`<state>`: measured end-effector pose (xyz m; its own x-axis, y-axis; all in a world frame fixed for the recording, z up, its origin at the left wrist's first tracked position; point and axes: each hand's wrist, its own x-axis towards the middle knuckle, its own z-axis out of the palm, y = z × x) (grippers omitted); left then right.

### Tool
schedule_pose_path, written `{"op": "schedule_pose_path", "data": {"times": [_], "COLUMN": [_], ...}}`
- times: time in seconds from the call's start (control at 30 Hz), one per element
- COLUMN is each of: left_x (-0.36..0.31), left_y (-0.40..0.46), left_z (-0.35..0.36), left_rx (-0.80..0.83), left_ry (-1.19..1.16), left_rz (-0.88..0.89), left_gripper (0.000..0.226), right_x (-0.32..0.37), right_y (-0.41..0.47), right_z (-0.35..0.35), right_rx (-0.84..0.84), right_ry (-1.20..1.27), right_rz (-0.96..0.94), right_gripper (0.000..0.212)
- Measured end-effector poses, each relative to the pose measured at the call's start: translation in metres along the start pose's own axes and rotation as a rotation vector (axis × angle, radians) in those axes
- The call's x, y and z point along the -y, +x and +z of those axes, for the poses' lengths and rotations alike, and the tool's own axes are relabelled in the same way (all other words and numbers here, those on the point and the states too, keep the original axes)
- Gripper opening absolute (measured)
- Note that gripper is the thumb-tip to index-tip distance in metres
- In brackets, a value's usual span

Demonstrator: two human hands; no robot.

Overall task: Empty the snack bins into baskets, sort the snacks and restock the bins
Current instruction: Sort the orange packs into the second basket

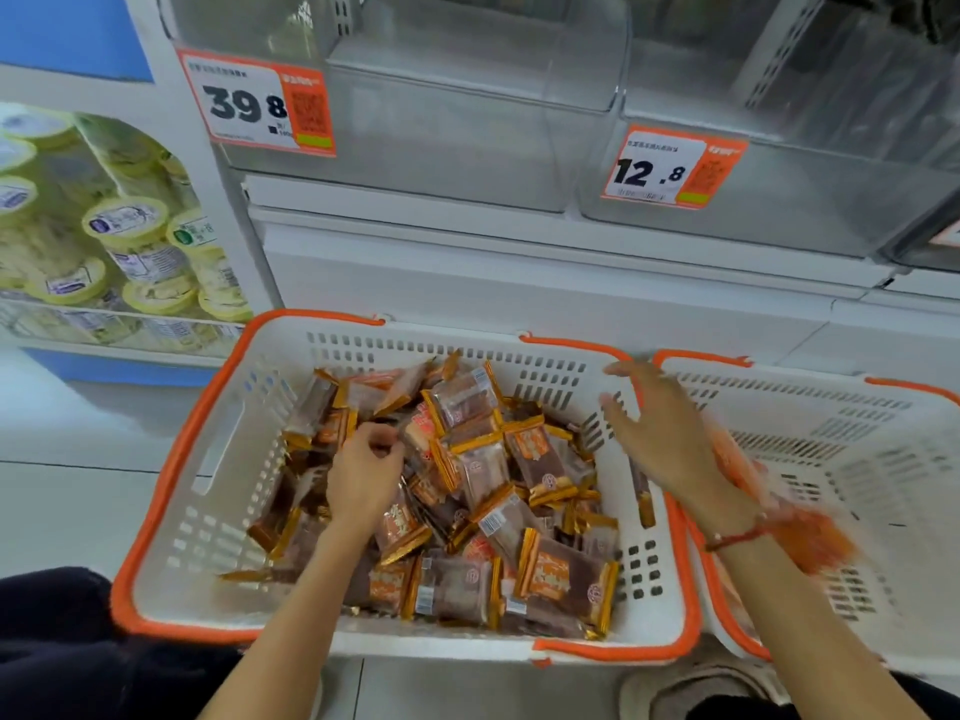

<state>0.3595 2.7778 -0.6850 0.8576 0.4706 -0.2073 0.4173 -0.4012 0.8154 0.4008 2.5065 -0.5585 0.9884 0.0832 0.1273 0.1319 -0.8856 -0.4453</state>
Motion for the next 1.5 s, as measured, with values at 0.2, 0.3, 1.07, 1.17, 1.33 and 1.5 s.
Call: {"op": "schedule_pose_path", "data": {"times": [0.2,0.3,1.07,1.17,1.33,1.5], "left_x": [-0.025,-0.02,-0.046,-0.06,-0.027,-0.019], "left_y": [0.038,0.057,0.044,0.033,0.022,0.027], "left_z": [-0.016,-0.018,-0.014,-0.006,0.014,0.0], "left_rx": [-0.025,0.284,0.115,0.248,0.423,0.157], "left_ry": [0.415,0.586,0.416,0.453,0.906,0.808], "left_rz": [0.521,0.469,0.502,0.543,0.657,0.7], "left_gripper": [0.06,0.063,0.043,0.031,0.074,0.059], "right_x": [0.072,0.063,0.036,0.03,0.01,0.008], "right_y": [0.02,0.025,-0.031,-0.012,0.018,0.023], "right_z": [0.12,0.156,0.092,0.098,0.128,0.142], "right_rx": [0.373,0.505,1.061,0.739,0.712,0.554], "right_ry": [-0.265,-0.261,-0.102,0.087,-0.214,-0.343], "right_rz": [-0.312,-0.131,-0.407,-0.245,-0.02,0.026], "right_gripper": [0.098,0.131,0.063,0.042,0.117,0.128]}}
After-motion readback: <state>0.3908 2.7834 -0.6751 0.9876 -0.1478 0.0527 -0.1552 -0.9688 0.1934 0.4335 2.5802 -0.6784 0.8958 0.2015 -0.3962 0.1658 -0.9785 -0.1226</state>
